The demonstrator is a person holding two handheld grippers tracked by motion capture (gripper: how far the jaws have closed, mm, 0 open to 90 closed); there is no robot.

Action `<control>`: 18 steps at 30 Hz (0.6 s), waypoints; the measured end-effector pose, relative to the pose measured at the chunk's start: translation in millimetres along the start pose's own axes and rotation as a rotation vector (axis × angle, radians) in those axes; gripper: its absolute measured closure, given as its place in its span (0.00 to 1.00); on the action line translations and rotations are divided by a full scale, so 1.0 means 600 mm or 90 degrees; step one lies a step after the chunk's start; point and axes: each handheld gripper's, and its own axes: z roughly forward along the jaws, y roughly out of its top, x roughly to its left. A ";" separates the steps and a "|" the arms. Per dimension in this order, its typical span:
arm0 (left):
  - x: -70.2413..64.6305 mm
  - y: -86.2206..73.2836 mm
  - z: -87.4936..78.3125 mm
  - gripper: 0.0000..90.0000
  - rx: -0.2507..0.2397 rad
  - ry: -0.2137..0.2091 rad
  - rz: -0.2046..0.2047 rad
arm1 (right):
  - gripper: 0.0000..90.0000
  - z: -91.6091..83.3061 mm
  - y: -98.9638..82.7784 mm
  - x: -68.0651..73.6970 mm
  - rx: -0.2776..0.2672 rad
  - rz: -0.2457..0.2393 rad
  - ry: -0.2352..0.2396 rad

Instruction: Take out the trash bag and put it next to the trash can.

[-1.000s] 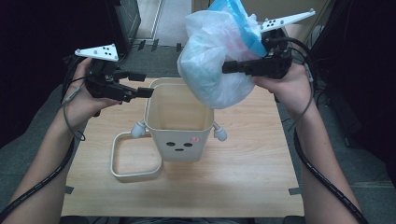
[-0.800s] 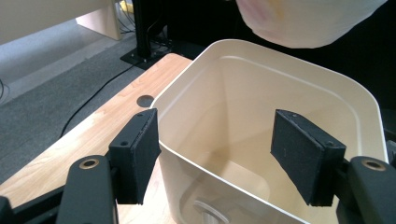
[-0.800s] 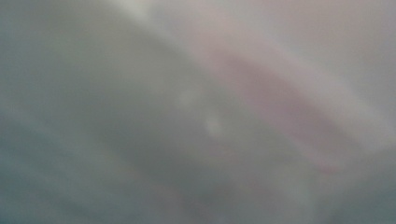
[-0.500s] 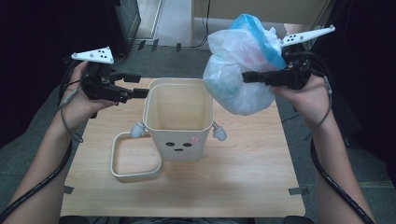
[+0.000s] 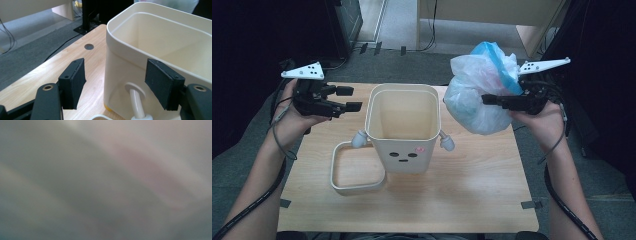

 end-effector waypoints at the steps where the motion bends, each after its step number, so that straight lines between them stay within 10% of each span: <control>1: 0.003 -0.007 -0.001 0.35 -0.002 0.004 0.001 | 0.84 0.002 -0.008 -0.003 -0.001 0.005 -0.001; 18: 0.019 -0.089 0.017 0.35 0.012 0.027 0.004 | 0.81 0.065 -0.102 -0.026 0.030 0.017 -0.022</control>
